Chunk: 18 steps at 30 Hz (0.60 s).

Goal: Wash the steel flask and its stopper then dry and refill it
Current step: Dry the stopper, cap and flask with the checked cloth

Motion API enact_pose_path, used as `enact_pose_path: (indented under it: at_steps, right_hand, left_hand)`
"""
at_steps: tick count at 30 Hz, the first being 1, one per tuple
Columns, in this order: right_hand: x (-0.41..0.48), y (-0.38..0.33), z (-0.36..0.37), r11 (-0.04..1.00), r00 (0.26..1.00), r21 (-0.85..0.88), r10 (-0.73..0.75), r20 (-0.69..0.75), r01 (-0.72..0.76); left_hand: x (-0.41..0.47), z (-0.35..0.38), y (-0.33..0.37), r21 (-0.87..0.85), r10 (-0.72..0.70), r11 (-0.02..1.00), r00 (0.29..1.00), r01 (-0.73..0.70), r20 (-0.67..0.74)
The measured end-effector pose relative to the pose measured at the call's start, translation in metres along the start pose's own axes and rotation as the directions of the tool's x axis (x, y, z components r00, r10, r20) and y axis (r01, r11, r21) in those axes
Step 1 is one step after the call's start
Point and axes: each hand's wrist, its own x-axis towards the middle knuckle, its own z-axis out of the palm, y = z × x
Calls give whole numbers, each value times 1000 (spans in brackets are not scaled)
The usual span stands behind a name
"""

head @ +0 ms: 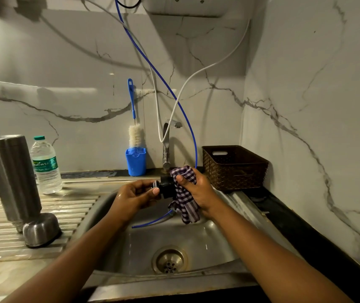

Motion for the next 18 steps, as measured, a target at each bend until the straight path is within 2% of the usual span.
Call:
enact_pose_path:
  at_steps: [5, 9, 12, 14, 16, 17, 18]
  right_hand:
    - [0, 7, -2, 983, 993, 151, 115, -31, -109]
    - [3, 2, -8, 970, 954, 227, 150, -260, -91]
    - [1, -5, -8, 991, 954, 131, 9, -299, 32]
    - [-5, -5, 4, 995, 980, -28, -101, -174, 97]
    - [-12, 4, 21, 937, 980, -294, -198, 10, 192]
    - [-12, 11, 25, 902, 977, -378, -209, 45, 210]
    - [-11, 14, 25, 908, 985, -383, -172, 23, 167]
  left_hand:
    - [1, 2, -4, 15, -1, 1000, 1000, 1, 5]
    - [3, -4, -4, -1, 3, 1000, 998, -3, -58]
    - [4, -6, -5, 6, 19, 1000, 997, -18, -73]
    - [2, -3, -3, -1, 32, 999, 998, -32, -52]
    - [1, -1, -2, -9, 40, 999, 999, -41, -34]
    - [0, -1, -2, -9, 43, 999, 999, -43, -29]
    - [0, -2, -2, -10, 44, 999, 999, -44, -23]
